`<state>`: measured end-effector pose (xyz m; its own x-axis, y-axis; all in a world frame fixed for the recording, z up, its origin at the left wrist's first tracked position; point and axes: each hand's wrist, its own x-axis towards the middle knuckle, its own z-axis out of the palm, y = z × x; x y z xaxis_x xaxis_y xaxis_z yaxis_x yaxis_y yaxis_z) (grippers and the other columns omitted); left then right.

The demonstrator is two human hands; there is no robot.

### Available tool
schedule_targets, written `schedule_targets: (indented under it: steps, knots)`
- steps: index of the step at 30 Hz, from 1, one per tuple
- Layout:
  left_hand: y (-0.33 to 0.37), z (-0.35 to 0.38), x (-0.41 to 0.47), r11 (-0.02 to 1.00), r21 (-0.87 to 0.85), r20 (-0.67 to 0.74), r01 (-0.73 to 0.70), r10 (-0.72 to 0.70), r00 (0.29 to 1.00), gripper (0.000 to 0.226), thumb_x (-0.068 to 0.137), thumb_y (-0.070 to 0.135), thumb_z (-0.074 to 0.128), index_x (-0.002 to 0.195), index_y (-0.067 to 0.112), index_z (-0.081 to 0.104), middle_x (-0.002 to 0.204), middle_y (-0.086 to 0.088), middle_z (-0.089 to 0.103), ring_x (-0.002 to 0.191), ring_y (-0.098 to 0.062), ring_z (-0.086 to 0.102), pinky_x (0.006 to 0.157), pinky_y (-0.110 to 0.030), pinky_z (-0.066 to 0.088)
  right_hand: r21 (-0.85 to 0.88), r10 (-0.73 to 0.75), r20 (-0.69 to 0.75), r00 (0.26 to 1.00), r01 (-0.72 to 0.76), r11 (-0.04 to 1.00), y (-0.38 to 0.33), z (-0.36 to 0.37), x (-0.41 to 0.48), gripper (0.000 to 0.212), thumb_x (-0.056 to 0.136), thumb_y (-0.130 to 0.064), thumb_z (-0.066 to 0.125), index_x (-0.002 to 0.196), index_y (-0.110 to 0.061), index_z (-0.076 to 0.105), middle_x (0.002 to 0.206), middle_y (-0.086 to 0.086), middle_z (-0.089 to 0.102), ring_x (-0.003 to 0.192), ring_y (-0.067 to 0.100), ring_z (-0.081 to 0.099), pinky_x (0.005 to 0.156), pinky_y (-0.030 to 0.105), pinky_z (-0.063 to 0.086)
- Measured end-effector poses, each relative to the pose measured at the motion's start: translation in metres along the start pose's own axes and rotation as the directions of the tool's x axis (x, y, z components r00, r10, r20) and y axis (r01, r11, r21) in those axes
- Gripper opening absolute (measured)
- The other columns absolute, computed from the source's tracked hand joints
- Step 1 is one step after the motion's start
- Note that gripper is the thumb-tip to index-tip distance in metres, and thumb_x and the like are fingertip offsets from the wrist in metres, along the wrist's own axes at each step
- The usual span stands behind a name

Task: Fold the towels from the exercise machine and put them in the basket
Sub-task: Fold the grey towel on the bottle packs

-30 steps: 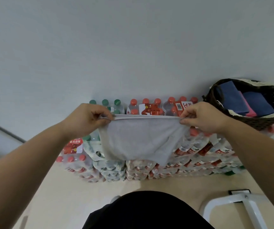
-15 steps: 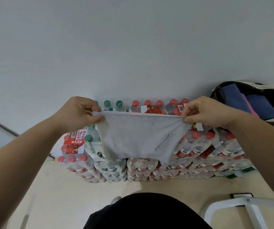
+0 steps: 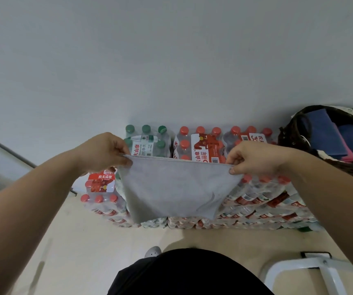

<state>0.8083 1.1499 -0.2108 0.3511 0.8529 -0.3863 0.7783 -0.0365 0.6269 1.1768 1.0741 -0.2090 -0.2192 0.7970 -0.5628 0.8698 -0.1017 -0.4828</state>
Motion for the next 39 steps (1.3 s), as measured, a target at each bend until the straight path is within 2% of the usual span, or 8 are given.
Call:
schedule_targets:
  steps: [4, 7, 14, 16, 22, 29, 36, 39]
  knots:
    - [-0.012, 0.019, 0.029, 0.991, 0.055, -0.295, 0.120, -0.099, 0.950, 0.008, 0.081, 0.021, 0.078, 0.079, 0.027, 0.074, 0.067, 0.005, 0.064, 0.059, -0.016, 0.054, 0.052, -0.025, 0.038, 0.171, 0.139, -0.167, 0.976, -0.110, 0.979, 0.010, 0.014, 0.036, 0.004, 0.093, -0.024, 0.069, 0.089, -0.024, 0.071, 0.085, -0.005, 0.067, 0.079, 0.014, 0.063, 0.066, 0.025, 0.044]
    - [-0.016, 0.034, 0.048, 0.978, -0.112, -0.355, 0.178, -0.206, 0.912, 0.008, 0.083, 0.020, 0.073, 0.078, 0.026, 0.070, 0.067, 0.006, 0.062, 0.052, -0.016, 0.055, 0.049, -0.022, 0.036, 0.172, 0.207, -0.302, 0.931, -0.160, 0.972, 0.016, 0.025, 0.063, 0.008, 0.093, -0.026, 0.068, 0.099, -0.021, 0.071, 0.101, -0.004, 0.067, 0.087, 0.012, 0.059, 0.075, 0.028, 0.042]
    - [-0.016, 0.055, 0.082, 0.726, -0.604, -0.128, 0.328, -0.494, 0.860, 0.014, 0.099, 0.009, 0.050, 0.095, 0.012, 0.064, 0.058, -0.013, 0.064, 0.039, -0.023, 0.059, 0.039, -0.028, 0.052, 0.156, 0.305, -0.245, 0.920, -0.273, 0.949, 0.023, 0.027, 0.098, 0.010, 0.100, -0.026, 0.058, 0.104, -0.022, 0.066, 0.097, -0.001, 0.066, 0.075, 0.016, 0.065, 0.065, 0.029, 0.051]
    - [-0.014, 0.055, 0.092, 0.665, -0.660, -0.064, 0.351, -0.515, 0.855, 0.014, 0.102, 0.009, 0.045, 0.098, 0.013, 0.059, 0.060, -0.013, 0.069, 0.042, -0.022, 0.063, 0.040, -0.029, 0.054, 0.176, 0.307, -0.255, 0.917, -0.269, 0.947, 0.027, 0.023, 0.109, 0.012, 0.098, -0.024, 0.060, 0.105, -0.020, 0.069, 0.100, 0.001, 0.068, 0.083, 0.020, 0.067, 0.077, 0.034, 0.057]
    - [-0.015, 0.045, 0.137, 0.666, -0.702, -0.127, 0.254, -0.467, 0.875, 0.017, 0.099, 0.003, 0.044, 0.090, 0.011, 0.056, 0.075, -0.017, 0.066, 0.055, -0.023, 0.066, 0.050, -0.030, 0.058, 0.311, 0.366, -0.369, 0.854, -0.258, 0.915, 0.032, -0.001, 0.154, 0.010, 0.097, -0.018, 0.057, 0.091, -0.022, 0.065, 0.090, 0.011, 0.073, 0.073, 0.027, 0.070, 0.067, 0.036, 0.058]
    - [-0.010, 0.022, 0.174, 0.712, -0.700, -0.311, 0.057, -0.375, 0.873, 0.016, 0.092, 0.007, 0.060, 0.084, 0.015, 0.070, 0.078, -0.013, 0.071, 0.069, -0.027, 0.068, 0.071, -0.037, 0.061, 0.876, 0.557, -0.284, 0.780, -0.025, 0.481, 0.023, -0.029, 0.183, 0.014, 0.096, -0.004, 0.054, 0.099, -0.017, 0.055, 0.078, 0.014, 0.064, 0.060, 0.025, 0.059, 0.051, 0.031, 0.054]
    - [0.002, 0.016, 0.157, 0.772, -0.621, -0.504, -0.136, -0.260, 0.823, 0.025, 0.084, 0.010, 0.062, 0.078, 0.030, 0.076, 0.079, -0.001, 0.075, 0.077, -0.021, 0.070, 0.083, -0.044, 0.060, 0.818, 0.487, -0.502, 0.714, 0.210, 0.536, 0.021, -0.031, 0.170, 0.013, 0.090, -0.005, 0.066, 0.082, -0.015, 0.068, 0.085, 0.012, 0.071, 0.076, 0.020, 0.065, 0.073, 0.036, 0.055]
    - [-0.002, 0.016, 0.137, 0.788, -0.596, -0.516, -0.152, -0.231, 0.825, 0.018, 0.086, 0.012, 0.064, 0.084, 0.026, 0.076, 0.083, -0.002, 0.076, 0.084, -0.023, 0.072, 0.086, -0.046, 0.059, 0.716, 0.411, -0.604, 0.683, 0.239, 0.656, 0.020, -0.021, 0.150, 0.011, 0.088, -0.009, 0.071, 0.082, -0.018, 0.071, 0.079, 0.005, 0.072, 0.062, 0.008, 0.063, 0.060, 0.025, 0.051]
